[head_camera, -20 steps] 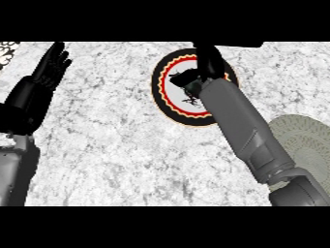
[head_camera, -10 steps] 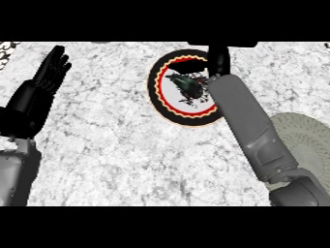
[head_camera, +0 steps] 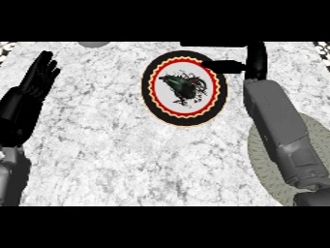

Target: Pick the eggplant from the placemat and place it in the plate

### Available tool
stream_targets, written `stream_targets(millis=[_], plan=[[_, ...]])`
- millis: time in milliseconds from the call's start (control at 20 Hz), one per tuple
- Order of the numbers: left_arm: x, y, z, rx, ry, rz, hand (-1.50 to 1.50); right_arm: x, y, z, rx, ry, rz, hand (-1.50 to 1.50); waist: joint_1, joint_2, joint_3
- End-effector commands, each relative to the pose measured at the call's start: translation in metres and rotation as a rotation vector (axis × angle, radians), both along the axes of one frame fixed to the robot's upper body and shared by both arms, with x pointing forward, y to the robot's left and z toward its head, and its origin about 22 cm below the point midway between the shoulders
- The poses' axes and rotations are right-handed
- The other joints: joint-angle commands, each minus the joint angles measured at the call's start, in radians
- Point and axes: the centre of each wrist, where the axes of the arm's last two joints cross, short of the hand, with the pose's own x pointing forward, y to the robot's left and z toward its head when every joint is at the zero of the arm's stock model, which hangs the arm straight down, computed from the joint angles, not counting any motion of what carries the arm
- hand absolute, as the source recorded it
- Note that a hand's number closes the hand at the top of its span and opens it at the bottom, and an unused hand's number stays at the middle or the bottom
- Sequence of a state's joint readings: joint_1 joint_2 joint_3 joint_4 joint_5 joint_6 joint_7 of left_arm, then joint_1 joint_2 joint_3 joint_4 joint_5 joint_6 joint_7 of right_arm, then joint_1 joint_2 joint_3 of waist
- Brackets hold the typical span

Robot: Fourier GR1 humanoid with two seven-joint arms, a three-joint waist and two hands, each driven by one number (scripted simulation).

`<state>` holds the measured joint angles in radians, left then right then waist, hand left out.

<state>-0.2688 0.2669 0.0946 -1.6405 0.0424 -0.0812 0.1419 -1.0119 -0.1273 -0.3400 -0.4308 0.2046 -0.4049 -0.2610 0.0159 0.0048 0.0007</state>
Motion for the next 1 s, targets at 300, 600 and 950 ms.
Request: stream_targets(millis=[300, 600, 950], plan=[[-0.007, -0.005, -0.009, 0.006, 0.002, 0.014, 0.0, -0.029, -0.113, -0.003, -0.032, -0.015, 0.037, -1.5, -0.02, -0.006, -0.001], [-0.005, 0.02, 0.002, -0.019, 0.003, 0.004, 0.0, -0.061, -0.153, -0.029, -0.041, -0.018, 0.036, -1.5, -0.016, -0.005, -0.001], [-0.008, -0.002, 0.014, 0.013, -0.008, 0.014, 0.0, -0.073, -0.192, 0.0, -0.104, -0.064, 0.005, -1.5, -0.011, -0.005, 0.0]])
